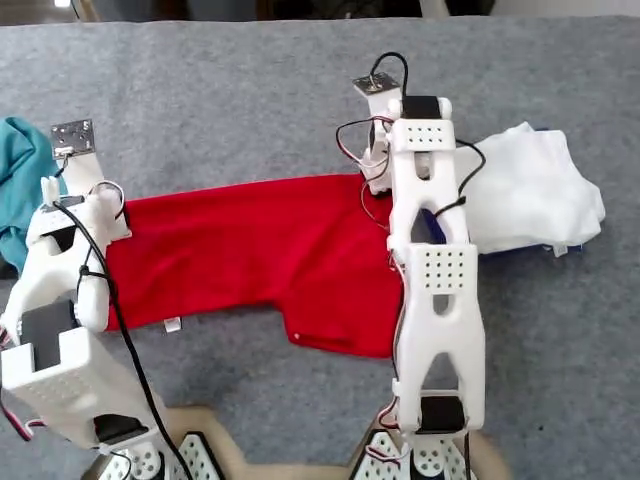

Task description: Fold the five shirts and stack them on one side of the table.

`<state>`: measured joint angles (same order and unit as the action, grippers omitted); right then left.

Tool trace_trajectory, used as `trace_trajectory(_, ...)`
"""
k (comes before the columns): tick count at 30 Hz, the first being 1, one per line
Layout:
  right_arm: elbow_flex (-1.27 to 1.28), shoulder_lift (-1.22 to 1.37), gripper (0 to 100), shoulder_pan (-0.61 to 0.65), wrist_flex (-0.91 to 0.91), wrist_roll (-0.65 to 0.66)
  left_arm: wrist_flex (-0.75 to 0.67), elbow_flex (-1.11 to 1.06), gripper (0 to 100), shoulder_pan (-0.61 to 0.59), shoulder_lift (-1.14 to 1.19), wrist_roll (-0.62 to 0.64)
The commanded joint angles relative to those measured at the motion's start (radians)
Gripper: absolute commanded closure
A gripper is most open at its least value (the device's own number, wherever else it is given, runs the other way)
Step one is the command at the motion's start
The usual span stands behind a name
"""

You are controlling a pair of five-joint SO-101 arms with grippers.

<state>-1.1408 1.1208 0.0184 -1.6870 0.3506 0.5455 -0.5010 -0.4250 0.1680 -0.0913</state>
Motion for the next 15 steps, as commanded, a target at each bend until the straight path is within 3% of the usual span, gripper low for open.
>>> trace_trajectory(1,-0.136,-0.019,98.5,0.009,-0.063,-0.009,0.002,0.051,97,-0.008,-0.012,0.011)
trace_trajectory(9,-0.357,-0.048,98.5,0.06,-0.081,-0.009,0.1,0.067,97,-0.013,-0.272,0.006)
trace_trajectory(15,-0.107,-0.317,98.5,0.092,-0.083,0.0,0.235,0.061,97,-0.008,-0.459,0.006)
